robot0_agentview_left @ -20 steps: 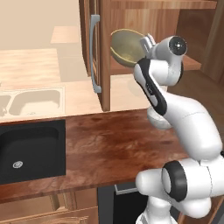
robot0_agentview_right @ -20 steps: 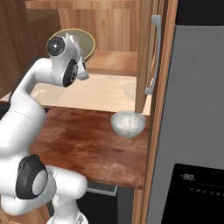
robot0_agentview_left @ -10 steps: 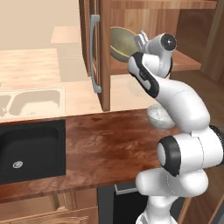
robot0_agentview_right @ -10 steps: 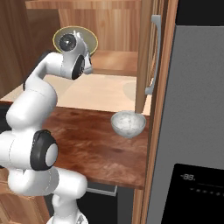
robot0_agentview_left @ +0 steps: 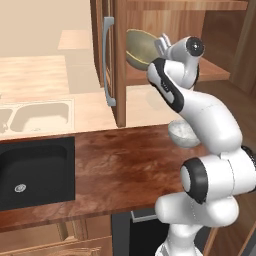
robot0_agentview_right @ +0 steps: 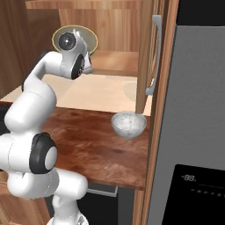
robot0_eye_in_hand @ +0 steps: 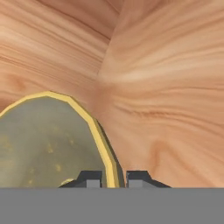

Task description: Open the cabinet. Pick the bowls from the counter and place them in the cabinet. Then close the cabinet.

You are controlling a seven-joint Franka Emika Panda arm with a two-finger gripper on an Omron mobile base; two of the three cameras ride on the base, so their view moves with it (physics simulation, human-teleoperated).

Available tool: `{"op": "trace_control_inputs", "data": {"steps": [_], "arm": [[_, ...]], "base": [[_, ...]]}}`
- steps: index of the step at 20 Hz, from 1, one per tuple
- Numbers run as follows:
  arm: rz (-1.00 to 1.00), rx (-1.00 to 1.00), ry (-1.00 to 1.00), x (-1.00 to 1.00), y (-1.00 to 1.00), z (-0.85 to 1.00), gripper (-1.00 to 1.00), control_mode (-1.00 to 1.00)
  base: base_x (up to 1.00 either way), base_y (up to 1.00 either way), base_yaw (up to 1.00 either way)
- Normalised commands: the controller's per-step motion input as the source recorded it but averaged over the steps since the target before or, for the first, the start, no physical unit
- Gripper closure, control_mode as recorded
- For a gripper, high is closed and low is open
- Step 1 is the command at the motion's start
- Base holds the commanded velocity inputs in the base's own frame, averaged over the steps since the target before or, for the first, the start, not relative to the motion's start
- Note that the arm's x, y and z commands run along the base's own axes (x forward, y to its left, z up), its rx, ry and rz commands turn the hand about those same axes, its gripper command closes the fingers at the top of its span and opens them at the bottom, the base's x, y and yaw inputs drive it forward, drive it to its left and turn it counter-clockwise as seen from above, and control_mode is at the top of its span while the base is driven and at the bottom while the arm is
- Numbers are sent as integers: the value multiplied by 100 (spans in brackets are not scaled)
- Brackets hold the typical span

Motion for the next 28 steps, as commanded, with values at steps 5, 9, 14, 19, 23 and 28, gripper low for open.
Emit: {"op": "trace_control_inputs", "data": {"steps": [5,9,14,19,23,28], "arm": [[1,0,-9,-54,0,15,100,-100],[1,0,-8,-34,0,9,100,-100],[0,0,1,0,0,0,100,-100],[0,0,14,0,0,14,100,-100],[0,-3,15,0,0,2,100,-100],[0,-6,11,0,0,0,100,-100]], "base": [[0,0,0],[0,0,0],[0,0,0],[0,0,0],[0,0,0],[0,0,0]]}}
